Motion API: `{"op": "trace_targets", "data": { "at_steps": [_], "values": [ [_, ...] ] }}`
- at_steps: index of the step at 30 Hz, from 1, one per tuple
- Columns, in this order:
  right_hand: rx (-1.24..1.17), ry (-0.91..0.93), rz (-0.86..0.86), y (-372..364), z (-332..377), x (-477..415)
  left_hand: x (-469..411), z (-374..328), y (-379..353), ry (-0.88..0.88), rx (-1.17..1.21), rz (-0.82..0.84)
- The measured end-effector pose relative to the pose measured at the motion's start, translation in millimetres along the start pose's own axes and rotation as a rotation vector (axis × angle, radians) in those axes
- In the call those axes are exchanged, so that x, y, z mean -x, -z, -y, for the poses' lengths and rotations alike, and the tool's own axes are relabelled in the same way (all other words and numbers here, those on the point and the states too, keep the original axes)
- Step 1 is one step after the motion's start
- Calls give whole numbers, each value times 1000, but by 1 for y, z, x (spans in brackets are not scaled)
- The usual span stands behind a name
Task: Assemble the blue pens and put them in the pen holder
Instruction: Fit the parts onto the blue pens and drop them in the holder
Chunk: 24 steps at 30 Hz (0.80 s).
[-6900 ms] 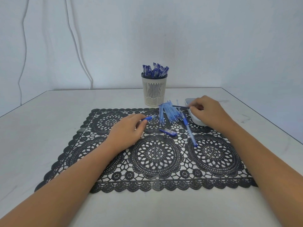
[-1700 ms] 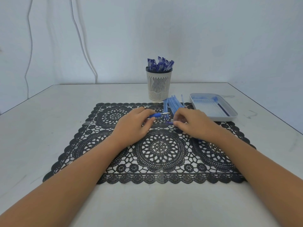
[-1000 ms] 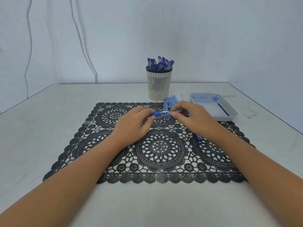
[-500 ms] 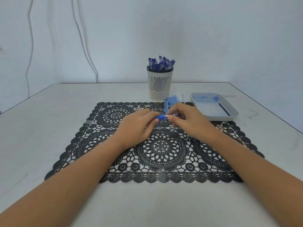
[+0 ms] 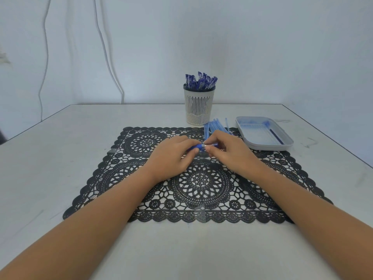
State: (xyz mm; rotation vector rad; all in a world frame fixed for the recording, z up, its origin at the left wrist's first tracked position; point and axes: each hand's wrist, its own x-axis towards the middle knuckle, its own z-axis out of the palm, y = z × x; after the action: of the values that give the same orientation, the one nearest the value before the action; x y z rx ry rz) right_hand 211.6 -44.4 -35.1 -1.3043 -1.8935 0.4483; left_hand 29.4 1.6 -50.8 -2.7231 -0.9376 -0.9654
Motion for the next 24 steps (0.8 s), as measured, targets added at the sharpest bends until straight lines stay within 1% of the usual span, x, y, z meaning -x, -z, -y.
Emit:
{"op": "trace_targets", "data": {
  "at_steps": [3,6,8,10,12,14,16,20,22,24],
  "values": [
    [66,-12,-5,-6,1,1,0,-1,0,-22,-104,20],
    [98,-59,-52,-7,0,2,0,3,1,68,-124,4],
    [178,-80,-66,-6,-3,3,-4,6,5,139,-106,-58],
    [317,-80,-22,-7,-8,4,-13,9,15,257,-32,-168],
    [453,-48,60,-11,-9,5,-28,11,29,375,79,-269],
    [526,-9,114,-13,-9,5,-50,12,46,457,178,-306],
    [526,2,128,-12,-9,4,-79,17,62,507,255,-355],
    [507,6,141,-11,-9,4,-149,41,90,589,424,-530],
    [497,7,140,-11,-9,4,-180,53,97,610,451,-583],
    [496,14,130,-11,-10,3,-203,60,96,611,427,-597]
  ]
}}
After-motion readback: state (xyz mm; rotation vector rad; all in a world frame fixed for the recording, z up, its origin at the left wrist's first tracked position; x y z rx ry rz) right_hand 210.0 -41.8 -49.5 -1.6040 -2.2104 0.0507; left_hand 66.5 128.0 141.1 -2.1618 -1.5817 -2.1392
